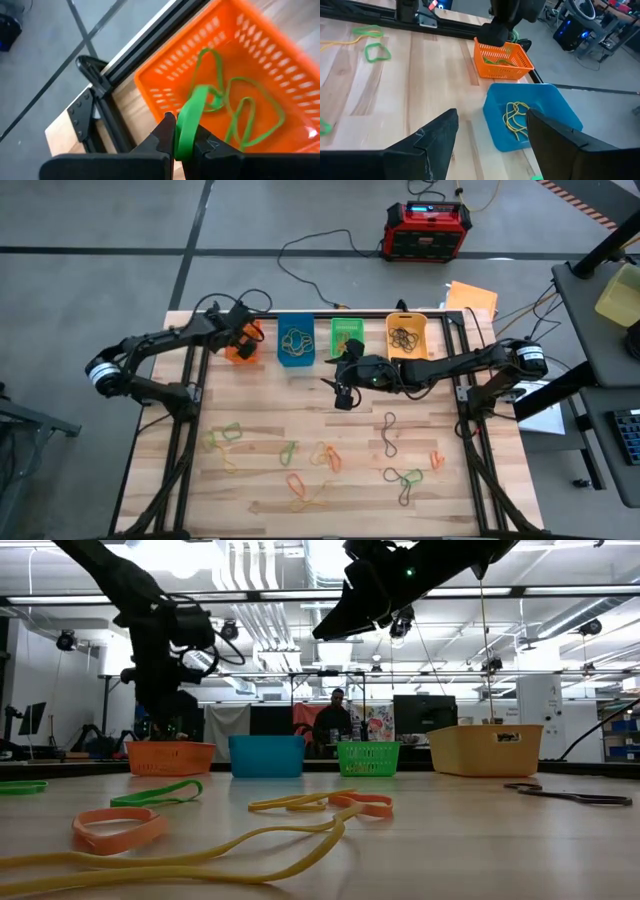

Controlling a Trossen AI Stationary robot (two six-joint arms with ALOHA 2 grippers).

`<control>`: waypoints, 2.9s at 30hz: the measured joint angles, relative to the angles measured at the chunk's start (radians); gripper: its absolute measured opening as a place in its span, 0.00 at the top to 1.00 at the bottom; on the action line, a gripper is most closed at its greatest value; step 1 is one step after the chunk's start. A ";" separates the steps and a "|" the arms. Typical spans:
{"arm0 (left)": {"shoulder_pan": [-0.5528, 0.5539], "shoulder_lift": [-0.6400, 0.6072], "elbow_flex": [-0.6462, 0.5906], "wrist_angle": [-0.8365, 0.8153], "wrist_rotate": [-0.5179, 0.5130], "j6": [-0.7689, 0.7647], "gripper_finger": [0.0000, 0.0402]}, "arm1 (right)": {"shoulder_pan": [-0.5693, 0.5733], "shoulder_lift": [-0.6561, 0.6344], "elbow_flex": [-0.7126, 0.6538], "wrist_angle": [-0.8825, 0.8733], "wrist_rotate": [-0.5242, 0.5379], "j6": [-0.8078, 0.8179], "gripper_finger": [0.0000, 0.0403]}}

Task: Sort rubber bands into baskets
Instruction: Put the green rubber band into the orange bin, then put the purple rubber band into the light orange bin

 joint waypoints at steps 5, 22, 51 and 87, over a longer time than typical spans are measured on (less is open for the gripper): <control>0.003 0.010 0.000 -0.001 0.002 0.007 1.00 | -0.003 0.000 -0.002 -0.022 0.000 0.012 0.43; 0.003 0.010 0.000 -0.002 0.019 -0.010 0.86 | -0.013 0.000 -0.008 -0.025 0.000 0.035 0.43; -0.885 -0.260 -0.017 0.201 0.224 0.043 0.71 | 0.010 0.000 -0.008 -0.702 -0.305 0.726 0.43; -1.029 -0.245 -0.080 0.311 -0.011 0.050 0.71 | 0.141 0.003 -0.164 -0.866 -0.236 1.345 0.43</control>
